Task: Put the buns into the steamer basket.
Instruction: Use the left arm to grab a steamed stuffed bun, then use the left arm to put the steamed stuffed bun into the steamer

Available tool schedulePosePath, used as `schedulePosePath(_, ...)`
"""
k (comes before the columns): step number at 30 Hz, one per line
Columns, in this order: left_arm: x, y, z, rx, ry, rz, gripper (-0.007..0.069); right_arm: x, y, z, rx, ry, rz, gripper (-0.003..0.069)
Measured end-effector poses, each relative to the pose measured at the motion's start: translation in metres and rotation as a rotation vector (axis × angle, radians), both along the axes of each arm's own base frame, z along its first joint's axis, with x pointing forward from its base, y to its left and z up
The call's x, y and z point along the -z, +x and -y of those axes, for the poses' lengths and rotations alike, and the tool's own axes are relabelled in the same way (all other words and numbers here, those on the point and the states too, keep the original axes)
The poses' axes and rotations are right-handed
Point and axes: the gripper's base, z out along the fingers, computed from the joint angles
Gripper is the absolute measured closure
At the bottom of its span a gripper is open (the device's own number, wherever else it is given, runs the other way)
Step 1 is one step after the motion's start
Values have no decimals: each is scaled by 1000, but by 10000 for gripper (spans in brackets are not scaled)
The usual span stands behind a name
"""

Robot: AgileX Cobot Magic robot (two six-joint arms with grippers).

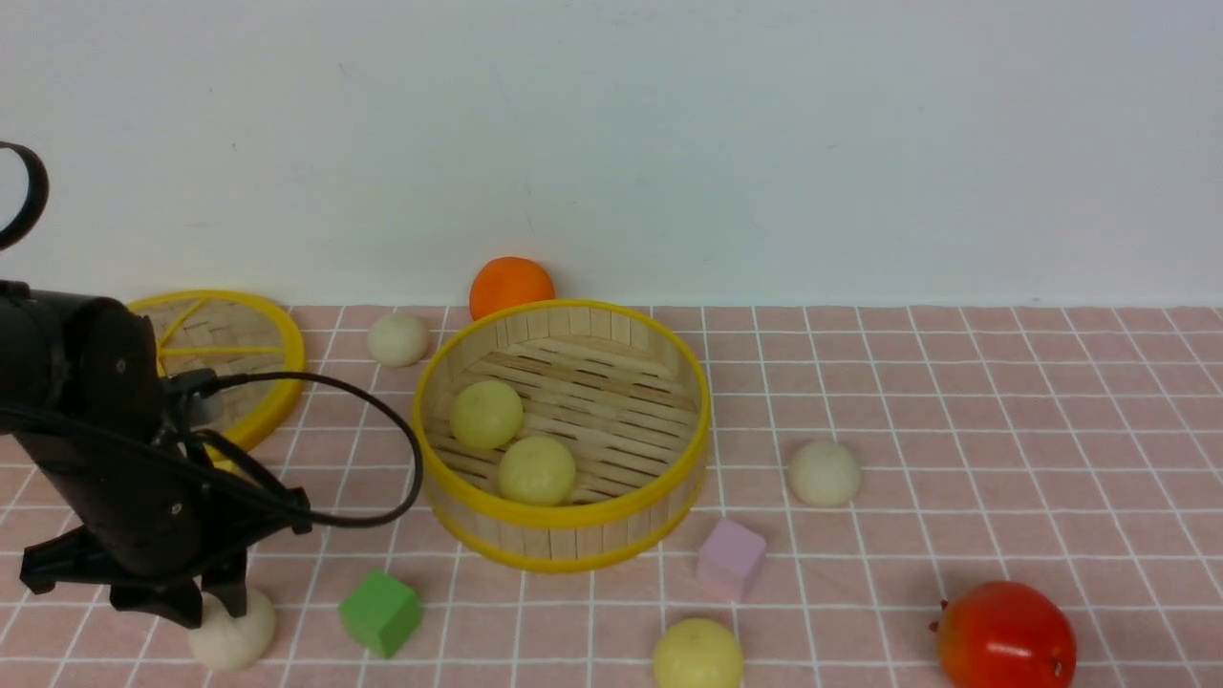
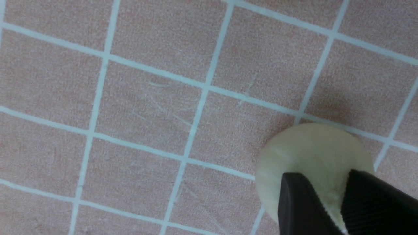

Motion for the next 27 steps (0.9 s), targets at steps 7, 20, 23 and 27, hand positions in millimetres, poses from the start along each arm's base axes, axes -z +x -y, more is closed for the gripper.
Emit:
schedulePosePath(7, 0, 0, 0, -1, -1, 0, 512, 0, 0, 0, 0, 0, 0, 419)
schedulePosePath(20, -97, 16, 31, 85, -164, 151, 612, 0, 0, 0, 0, 0, 0, 419)
schedulePosePath(23, -126, 19, 61, 164, -251, 233, 612, 0, 0, 0, 0, 0, 0, 419)
schedulePosePath(27, -141, 27, 110, 261, -343, 307, 612, 0, 0, 0, 0, 0, 0, 419)
